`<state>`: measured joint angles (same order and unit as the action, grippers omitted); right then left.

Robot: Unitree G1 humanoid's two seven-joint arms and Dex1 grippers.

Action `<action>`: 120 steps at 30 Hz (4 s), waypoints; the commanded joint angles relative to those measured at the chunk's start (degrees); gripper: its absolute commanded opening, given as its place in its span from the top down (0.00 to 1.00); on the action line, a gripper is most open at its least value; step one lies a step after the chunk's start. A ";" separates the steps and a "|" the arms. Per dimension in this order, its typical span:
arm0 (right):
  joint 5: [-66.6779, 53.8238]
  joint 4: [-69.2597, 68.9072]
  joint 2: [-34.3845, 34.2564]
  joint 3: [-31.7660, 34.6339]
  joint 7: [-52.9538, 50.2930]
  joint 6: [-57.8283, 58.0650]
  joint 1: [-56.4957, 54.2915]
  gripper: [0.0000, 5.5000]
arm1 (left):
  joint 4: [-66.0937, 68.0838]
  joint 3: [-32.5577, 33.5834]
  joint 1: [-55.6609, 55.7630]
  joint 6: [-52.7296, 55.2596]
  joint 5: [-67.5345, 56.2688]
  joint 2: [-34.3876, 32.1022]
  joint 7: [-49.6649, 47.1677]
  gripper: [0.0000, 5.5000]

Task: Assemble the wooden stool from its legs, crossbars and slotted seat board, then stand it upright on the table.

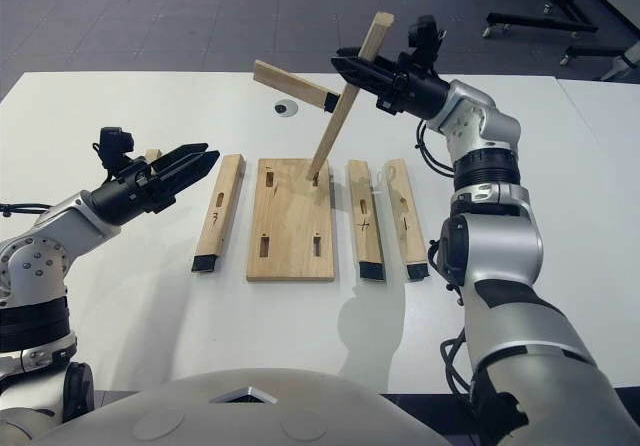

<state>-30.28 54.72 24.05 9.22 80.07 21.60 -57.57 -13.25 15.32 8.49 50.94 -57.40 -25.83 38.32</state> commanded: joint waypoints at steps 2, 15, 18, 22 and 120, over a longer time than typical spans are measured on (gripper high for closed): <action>1.19 3.96 -0.22 1.11 6.10 -4.52 -4.51 0.63 | -0.87 -0.78 -0.87 -0.71 0.56 -0.10 0.10 0.16; 8.28 13.54 -0.93 1.69 11.30 -20.44 -5.70 0.63 | -0.81 -2.13 -1.26 -1.16 0.65 -0.03 0.28 0.16; 8.43 14.14 -1.87 2.48 11.39 -21.13 -5.73 0.63 | -0.79 -2.42 -1.46 -1.33 0.68 0.24 0.29 0.16; 9.43 14.38 -2.47 2.57 11.53 -22.08 -5.30 0.63 | -3.11 -4.97 -2.77 -1.50 1.96 0.74 -0.16 0.16; 5.91 -2.64 -2.50 1.25 5.12 -14.31 5.91 0.63 | -8.14 -17.98 -9.19 -13.49 35.85 -3.71 -5.81 0.16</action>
<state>-24.72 51.45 20.61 10.47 84.64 8.06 -49.56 -21.65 -2.05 -0.38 37.76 -22.09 -29.62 32.44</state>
